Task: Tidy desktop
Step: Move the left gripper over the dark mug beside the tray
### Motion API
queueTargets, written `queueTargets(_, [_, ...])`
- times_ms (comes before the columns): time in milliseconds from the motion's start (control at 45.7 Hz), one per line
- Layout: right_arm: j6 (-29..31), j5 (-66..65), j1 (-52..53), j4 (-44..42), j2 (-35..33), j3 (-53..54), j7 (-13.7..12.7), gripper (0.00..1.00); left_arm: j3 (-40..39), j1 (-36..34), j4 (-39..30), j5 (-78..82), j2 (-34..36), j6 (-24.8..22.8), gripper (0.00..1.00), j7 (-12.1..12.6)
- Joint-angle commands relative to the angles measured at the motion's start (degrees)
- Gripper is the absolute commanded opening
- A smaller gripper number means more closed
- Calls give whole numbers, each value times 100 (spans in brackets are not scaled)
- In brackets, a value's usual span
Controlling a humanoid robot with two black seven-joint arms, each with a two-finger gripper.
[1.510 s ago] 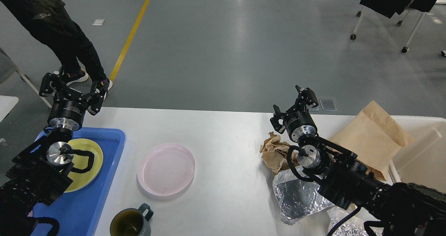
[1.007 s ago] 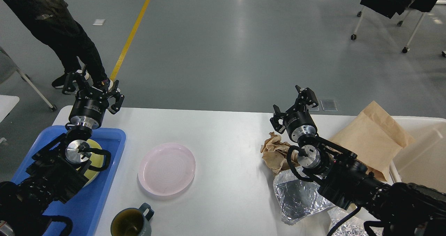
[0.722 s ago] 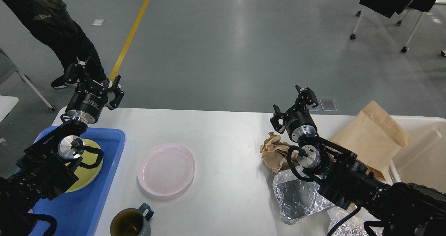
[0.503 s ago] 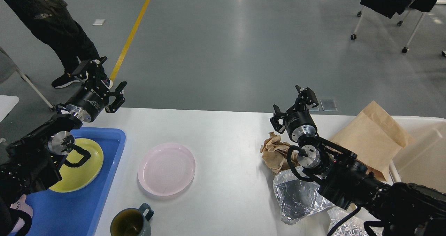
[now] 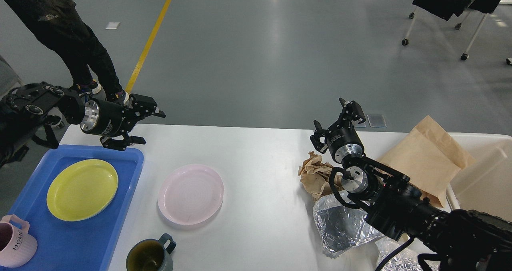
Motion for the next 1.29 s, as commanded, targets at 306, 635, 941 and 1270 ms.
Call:
queueTargets(306, [0, 0, 0, 0, 0, 1, 0, 100, 2089, -1268, -691, 754, -105, -99, 97, 367])
queueTargets(635, [0, 0, 0, 0, 0, 1, 0, 100, 3680, -2543, -2405, 771, -500, -99, 97, 341])
queueTargets(941, [0, 0, 0, 0, 0, 1, 0, 100, 4331, -3018, -2766, 780, -984, -99, 97, 341])
queueTargets(1270, [0, 0, 0, -9, 0, -8, 0, 100, 4033, -3229, -3776, 772, -1432, -99, 97, 314])
